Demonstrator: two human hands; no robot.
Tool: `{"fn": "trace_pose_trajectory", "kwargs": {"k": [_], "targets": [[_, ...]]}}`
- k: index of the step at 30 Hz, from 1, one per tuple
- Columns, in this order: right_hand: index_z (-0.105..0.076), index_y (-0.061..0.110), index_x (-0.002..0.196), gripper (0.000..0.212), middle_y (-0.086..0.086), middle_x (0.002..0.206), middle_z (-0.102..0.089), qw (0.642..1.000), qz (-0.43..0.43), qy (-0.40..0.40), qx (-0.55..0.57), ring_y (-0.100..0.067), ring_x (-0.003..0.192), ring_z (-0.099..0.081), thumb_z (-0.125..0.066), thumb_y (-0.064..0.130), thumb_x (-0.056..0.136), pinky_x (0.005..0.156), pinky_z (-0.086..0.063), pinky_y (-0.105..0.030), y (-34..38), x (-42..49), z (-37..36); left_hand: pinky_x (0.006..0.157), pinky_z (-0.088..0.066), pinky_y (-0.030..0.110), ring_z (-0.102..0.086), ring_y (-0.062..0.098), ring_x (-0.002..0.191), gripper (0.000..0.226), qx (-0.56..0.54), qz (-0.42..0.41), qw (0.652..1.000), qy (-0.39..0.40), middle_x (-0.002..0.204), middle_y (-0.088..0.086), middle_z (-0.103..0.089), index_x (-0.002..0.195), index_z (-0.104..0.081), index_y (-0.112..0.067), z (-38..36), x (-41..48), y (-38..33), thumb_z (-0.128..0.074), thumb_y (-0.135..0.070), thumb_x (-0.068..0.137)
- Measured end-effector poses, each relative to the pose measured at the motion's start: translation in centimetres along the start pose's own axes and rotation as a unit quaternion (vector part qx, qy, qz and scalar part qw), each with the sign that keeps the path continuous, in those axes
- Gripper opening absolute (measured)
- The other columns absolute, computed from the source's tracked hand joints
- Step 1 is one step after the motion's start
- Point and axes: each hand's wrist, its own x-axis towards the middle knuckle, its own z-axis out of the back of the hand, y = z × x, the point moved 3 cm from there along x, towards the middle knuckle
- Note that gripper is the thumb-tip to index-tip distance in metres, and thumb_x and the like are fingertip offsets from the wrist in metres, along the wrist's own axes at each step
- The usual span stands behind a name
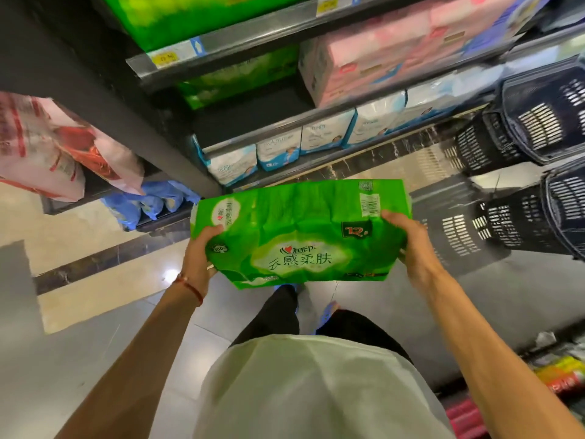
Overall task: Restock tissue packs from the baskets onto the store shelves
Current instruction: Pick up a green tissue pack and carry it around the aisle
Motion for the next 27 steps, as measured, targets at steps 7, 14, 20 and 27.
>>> {"fn": "trace_pose_trajectory", "kwargs": {"k": [7, 14, 20, 27], "targets": [[-0.075, 0.025, 0.119, 0.048, 0.009, 0.109, -0.082, 0.995, 0.027, 0.084, -0.036, -0.014, 0.107, -0.076, -0.082, 0.051, 0.080, 0.088, -0.054, -0.028, 0.6, 1.9, 1.3, 0.097, -0.051, 0.040, -0.062, 0.022, 0.106, 0.060, -0.023, -0.034, 0.999, -0.028, 0.104, -0.004, -0.071, 0.134, -0.062, -0.017, -1.2, -2.0, 0.9, -0.076, -0.030, 0.077], [-0.070, 0.016, 0.133, 0.072, 0.000, 0.120, -0.078, 0.995, 0.057, 0.073, -0.044, -0.019, 0.110, -0.073, -0.087, 0.052, 0.073, 0.073, -0.054, -0.018, 0.5, 3.6, 3.3, 0.067, -0.048, 0.019, -0.066, 0.005, 0.088, 0.041, -0.051, -0.096, 0.991, -0.078, 0.116, 0.000, -0.069, 0.137, -0.060, -0.017, -4.6, -3.8, 4.2, -0.067, -0.021, 0.097], [-0.070, 0.018, 0.131, 0.046, 0.002, 0.120, -0.075, 0.994, 0.085, 0.040, -0.046, -0.011, 0.108, -0.069, -0.080, 0.035, 0.090, 0.074, -0.048, -0.020, 0.5, 8.1, 3.2, 0.097, -0.056, 0.040, -0.071, 0.020, 0.111, 0.041, -0.086, -0.107, 0.987, -0.085, 0.119, -0.002, -0.075, 0.130, -0.066, -0.023, -6.0, 0.4, 6.7, -0.076, -0.022, 0.090], [-0.074, 0.031, 0.115, 0.021, 0.012, 0.110, -0.080, 0.991, 0.109, 0.050, -0.059, -0.005, 0.099, -0.074, -0.076, 0.034, 0.094, 0.076, -0.052, -0.018, -2.2, 18.0, 0.7, 0.093, -0.058, 0.039, -0.072, 0.022, 0.109, 0.049, -0.110, -0.113, 0.983, -0.090, 0.116, -0.001, -0.076, 0.127, -0.068, -0.021, -7.9, 10.8, 9.4, -0.080, -0.030, 0.079]]}}
